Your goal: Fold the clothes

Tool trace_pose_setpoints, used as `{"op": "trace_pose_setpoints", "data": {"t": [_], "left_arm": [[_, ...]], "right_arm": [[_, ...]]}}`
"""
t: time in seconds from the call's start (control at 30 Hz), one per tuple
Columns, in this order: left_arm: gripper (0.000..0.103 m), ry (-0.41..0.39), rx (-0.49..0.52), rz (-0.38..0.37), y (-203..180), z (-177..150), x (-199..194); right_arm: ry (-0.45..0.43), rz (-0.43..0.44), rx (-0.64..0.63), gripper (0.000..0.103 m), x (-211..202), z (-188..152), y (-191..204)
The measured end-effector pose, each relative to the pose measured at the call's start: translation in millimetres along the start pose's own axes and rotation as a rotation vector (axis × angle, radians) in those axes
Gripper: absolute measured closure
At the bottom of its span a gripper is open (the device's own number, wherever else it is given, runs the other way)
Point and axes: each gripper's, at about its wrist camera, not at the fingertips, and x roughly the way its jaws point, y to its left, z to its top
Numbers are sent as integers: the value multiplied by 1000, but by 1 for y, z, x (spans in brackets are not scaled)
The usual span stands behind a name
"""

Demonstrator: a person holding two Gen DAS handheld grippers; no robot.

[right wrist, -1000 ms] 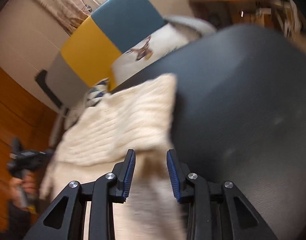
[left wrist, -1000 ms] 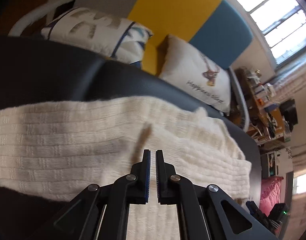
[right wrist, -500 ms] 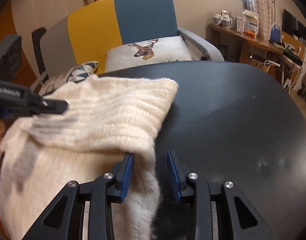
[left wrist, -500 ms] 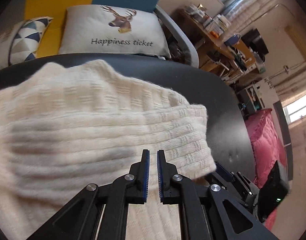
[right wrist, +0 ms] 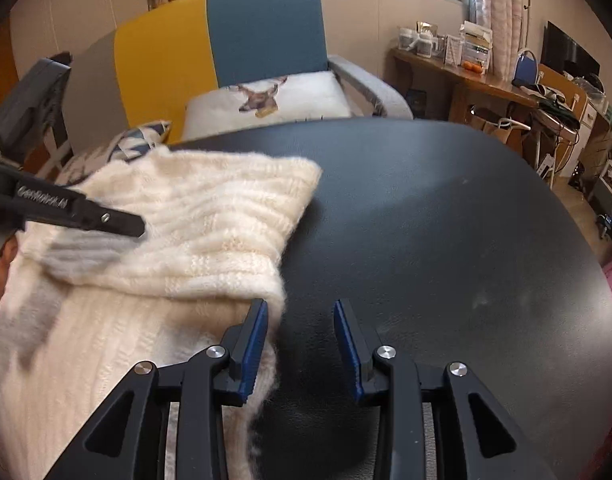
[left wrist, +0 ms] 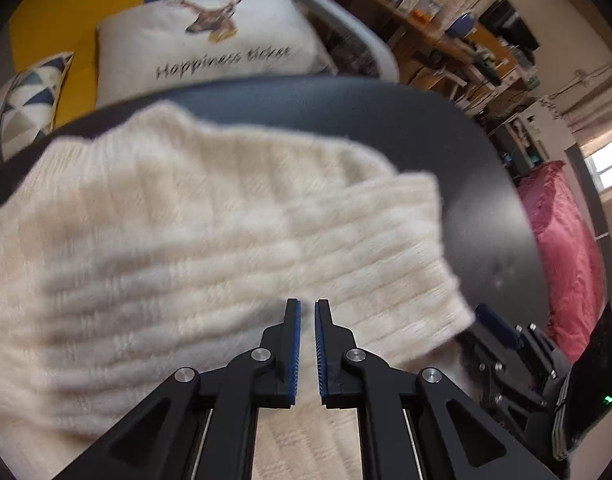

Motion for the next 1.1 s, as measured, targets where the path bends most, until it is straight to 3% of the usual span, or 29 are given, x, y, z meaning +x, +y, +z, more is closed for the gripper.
{"op": "trace_pose_setpoints", "data": {"t": [0.07,0.17,0.3,0.37,0.63,0.83,0.87,0.93,1.03,1.1], "left_arm": [[94,-28,33,-45,-9,20,-5],[87,-47,120,-73,-29,54,-2],[71,39,239,-103,-59,87,36],[69,92,305,-110,-69,98,57],[66,240,435,-194,-91,113,92],[65,334,545,-107,-109,107,119],[65,319,561,-106,-111,106,117],[90,254,592,-103,-114,102,109],[94,163,583,-107,-112,95,99],[94,70,520,-147,-104,91,93]], "right_arm": [[-41,89,30,68,-15,8,-5],[-82,193,-29,68,-19,19,8],[-44,243,-98,68,3,21,29],[-8,266,-112,68,14,15,36],[52,253,-127,68,31,-13,41],[40,258,-105,68,30,-13,34],[39,257,-107,68,30,-14,34],[43,251,-110,68,32,-14,34],[44,244,-112,68,34,-16,35],[49,241,-111,68,36,-18,35]]}}
